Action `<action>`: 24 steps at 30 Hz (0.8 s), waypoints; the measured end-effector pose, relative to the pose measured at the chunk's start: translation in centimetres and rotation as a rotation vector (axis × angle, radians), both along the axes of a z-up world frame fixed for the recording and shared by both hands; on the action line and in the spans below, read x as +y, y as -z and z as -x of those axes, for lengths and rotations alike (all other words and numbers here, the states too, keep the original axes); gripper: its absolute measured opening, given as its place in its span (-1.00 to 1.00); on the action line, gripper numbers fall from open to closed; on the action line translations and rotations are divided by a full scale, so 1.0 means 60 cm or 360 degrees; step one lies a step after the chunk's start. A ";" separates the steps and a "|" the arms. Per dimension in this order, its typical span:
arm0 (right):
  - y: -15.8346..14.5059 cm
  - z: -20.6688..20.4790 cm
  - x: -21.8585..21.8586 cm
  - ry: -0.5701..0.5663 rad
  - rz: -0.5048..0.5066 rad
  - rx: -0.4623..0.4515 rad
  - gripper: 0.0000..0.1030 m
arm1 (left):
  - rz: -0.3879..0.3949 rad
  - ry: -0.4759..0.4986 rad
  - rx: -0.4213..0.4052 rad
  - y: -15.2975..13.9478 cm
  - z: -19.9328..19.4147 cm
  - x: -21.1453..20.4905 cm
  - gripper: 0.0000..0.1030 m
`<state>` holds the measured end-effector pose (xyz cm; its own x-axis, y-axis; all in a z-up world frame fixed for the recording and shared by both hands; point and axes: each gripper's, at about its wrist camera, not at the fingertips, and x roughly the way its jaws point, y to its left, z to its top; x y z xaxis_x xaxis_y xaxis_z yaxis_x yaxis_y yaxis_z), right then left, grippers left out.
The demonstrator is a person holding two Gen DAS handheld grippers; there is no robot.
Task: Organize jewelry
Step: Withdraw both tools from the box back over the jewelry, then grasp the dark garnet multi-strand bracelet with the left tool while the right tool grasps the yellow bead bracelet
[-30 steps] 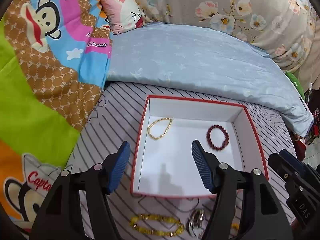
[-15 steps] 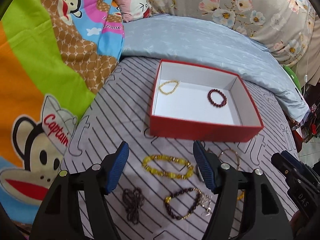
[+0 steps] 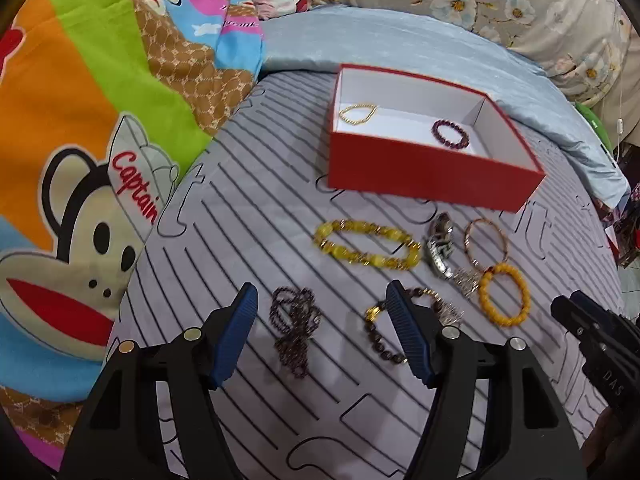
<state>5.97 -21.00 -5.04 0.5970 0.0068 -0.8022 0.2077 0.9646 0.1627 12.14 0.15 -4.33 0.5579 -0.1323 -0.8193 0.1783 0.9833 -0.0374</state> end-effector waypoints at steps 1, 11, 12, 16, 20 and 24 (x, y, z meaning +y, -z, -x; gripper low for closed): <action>0.003 0.001 -0.001 -0.0001 0.0002 0.0005 -0.24 | 0.0005 -0.0008 0.0009 0.004 0.002 0.005 0.23; 0.038 -0.019 0.005 -0.0008 0.0020 0.0057 -0.24 | -0.0012 -0.0101 0.0076 0.039 0.004 0.051 0.23; 0.041 -0.021 0.006 -0.0009 0.0018 0.0061 -0.27 | -0.0015 -0.0106 0.0079 0.042 0.004 0.054 0.23; 0.048 -0.032 0.010 -0.0020 0.0028 0.0075 -0.28 | -0.0005 -0.0123 0.0097 0.050 -0.002 0.063 0.22; 0.053 -0.045 0.011 -0.0025 0.0037 0.0080 -0.29 | 0.0002 -0.0105 0.0110 0.058 -0.006 0.063 0.22; 0.061 -0.056 0.010 -0.0032 0.0040 0.0093 -0.34 | 0.0013 -0.0082 0.0143 0.069 -0.011 0.056 0.13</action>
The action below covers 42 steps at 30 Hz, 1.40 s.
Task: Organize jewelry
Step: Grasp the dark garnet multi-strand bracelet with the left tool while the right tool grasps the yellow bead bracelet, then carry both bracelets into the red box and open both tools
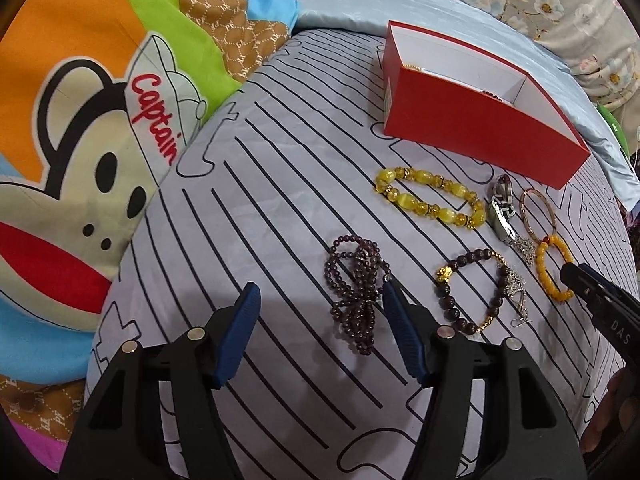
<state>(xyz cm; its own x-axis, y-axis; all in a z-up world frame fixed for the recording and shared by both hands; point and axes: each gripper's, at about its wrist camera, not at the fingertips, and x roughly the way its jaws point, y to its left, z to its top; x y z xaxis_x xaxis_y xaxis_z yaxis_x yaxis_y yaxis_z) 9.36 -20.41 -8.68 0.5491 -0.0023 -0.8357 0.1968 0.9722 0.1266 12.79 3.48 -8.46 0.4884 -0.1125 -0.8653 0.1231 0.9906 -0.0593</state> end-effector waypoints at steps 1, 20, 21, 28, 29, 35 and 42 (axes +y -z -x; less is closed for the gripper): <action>0.002 -0.002 0.000 -0.0003 0.0000 0.0004 -0.36 | 0.0002 0.0005 0.0012 0.004 -0.002 -0.002 0.12; 0.004 0.000 -0.009 0.0016 0.0031 0.0009 -0.86 | 0.0028 0.0128 0.0019 0.005 0.001 -0.039 -0.65; 0.004 0.002 -0.011 0.0018 0.0019 0.0010 -0.86 | 0.0033 0.0129 0.0025 0.004 0.001 -0.040 -0.65; -0.021 0.023 -0.020 0.0034 -0.0040 -0.0058 -0.86 | 0.0020 0.0130 0.0025 -0.014 0.006 -0.053 -0.67; -0.026 0.026 -0.022 0.0035 -0.0046 -0.0072 -0.86 | 0.0017 0.0131 0.0019 -0.018 0.004 -0.055 -0.67; -0.061 0.038 -0.028 0.0032 -0.0069 -0.0153 -0.86 | 0.0031 0.0162 -0.0033 -0.051 0.009 -0.076 -0.67; -0.102 0.045 -0.034 0.0028 -0.0077 -0.0243 -0.86 | 0.0053 0.0202 -0.0097 -0.090 0.006 -0.099 -0.67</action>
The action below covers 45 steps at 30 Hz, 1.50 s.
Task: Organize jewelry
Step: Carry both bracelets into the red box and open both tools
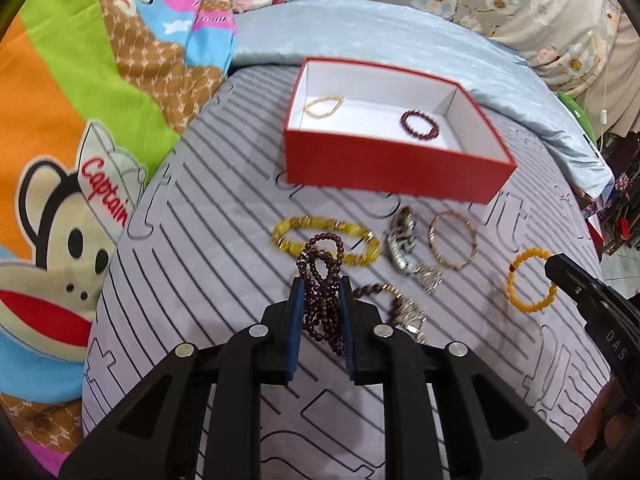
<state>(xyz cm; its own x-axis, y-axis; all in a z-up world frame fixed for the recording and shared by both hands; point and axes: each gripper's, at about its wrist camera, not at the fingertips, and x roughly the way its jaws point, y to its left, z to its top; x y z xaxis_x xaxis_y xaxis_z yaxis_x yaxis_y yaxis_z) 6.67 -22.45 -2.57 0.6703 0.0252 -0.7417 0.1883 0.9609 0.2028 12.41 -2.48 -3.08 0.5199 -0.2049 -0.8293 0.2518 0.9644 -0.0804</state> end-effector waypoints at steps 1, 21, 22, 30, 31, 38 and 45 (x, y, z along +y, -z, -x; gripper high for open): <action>-0.004 0.000 -0.001 0.0000 -0.0002 -0.0009 -0.86 | 0.0006 0.0003 -0.0008 -0.005 -0.002 -0.002 -0.67; -0.105 -0.108 -0.027 -0.0044 -0.0012 -0.0170 -0.86 | 0.0092 0.0033 -0.0209 -0.099 -0.118 -0.046 -0.67; -0.109 -0.118 -0.024 -0.0049 -0.0010 -0.0175 -0.86 | 0.0092 0.0035 -0.0214 -0.101 -0.125 -0.048 -0.67; -0.110 -0.209 -0.031 -0.0094 -0.0072 -0.0166 -0.86 | 0.0070 0.0035 -0.0195 -0.089 -0.203 -0.074 -0.67; -0.106 -0.219 -0.033 -0.0098 -0.0087 -0.0156 -0.86 | 0.0068 0.0031 -0.0186 -0.084 -0.212 -0.076 -0.67; -0.064 -0.267 -0.026 -0.0130 -0.0122 -0.0066 -0.86 | 0.0060 0.0037 -0.0125 -0.049 -0.256 -0.091 -0.67; -0.021 -0.291 -0.027 -0.0121 -0.0105 0.0024 -0.85 | 0.0054 0.0040 -0.0077 -0.024 -0.277 -0.102 -0.65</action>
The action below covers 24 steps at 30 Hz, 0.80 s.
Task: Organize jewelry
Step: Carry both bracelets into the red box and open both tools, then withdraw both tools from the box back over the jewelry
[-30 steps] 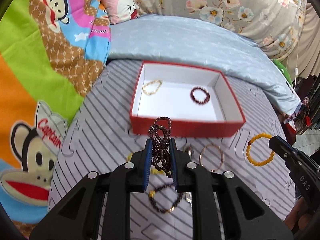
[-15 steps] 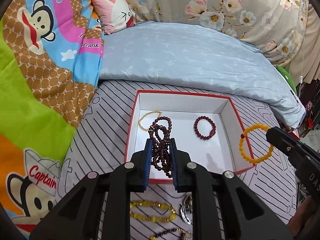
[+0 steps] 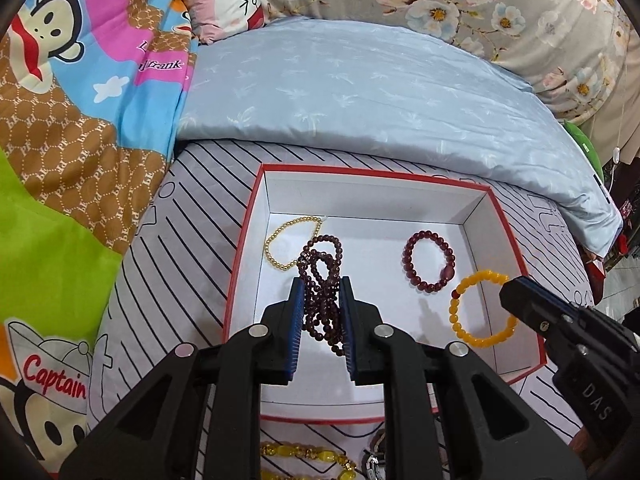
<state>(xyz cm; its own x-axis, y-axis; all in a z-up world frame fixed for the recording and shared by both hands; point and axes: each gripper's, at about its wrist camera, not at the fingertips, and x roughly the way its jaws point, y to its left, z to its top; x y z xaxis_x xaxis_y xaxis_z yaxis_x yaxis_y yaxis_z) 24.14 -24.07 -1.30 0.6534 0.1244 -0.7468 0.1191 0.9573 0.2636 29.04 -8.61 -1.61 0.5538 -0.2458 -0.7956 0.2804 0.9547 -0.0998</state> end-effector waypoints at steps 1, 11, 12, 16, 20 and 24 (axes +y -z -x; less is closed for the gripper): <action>0.004 -0.003 -0.001 -0.0002 0.0005 0.0011 -0.85 | 0.0000 0.0005 0.0005 0.003 -0.002 -0.003 -0.63; -0.014 0.015 -0.005 0.0100 0.0161 -0.0042 -0.25 | 0.0006 -0.0042 -0.0041 -0.003 -0.001 0.003 0.05; -0.016 0.021 -0.005 0.0102 0.0152 -0.0049 -0.25 | 0.0010 -0.0046 -0.0042 -0.004 0.000 0.005 0.05; -0.025 0.043 0.006 0.0097 0.0167 -0.0070 -0.25 | 0.0020 -0.0049 -0.0048 -0.010 0.013 0.012 0.05; -0.028 0.067 0.021 0.0082 0.0196 -0.0080 -0.25 | 0.0017 -0.0050 -0.0055 -0.015 0.030 0.018 0.05; -0.030 0.092 0.032 0.0080 0.0192 -0.0081 -0.24 | 0.0018 -0.0050 -0.0061 -0.020 0.052 0.023 0.05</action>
<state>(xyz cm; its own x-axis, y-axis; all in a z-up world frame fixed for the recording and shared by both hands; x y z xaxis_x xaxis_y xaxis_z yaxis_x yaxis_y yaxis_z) 18.62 -22.17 0.50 0.6941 0.0019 -0.7199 0.1572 0.9755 0.1541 25.90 -7.20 -0.41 0.5911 -0.2370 -0.7710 0.2543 0.9619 -0.1007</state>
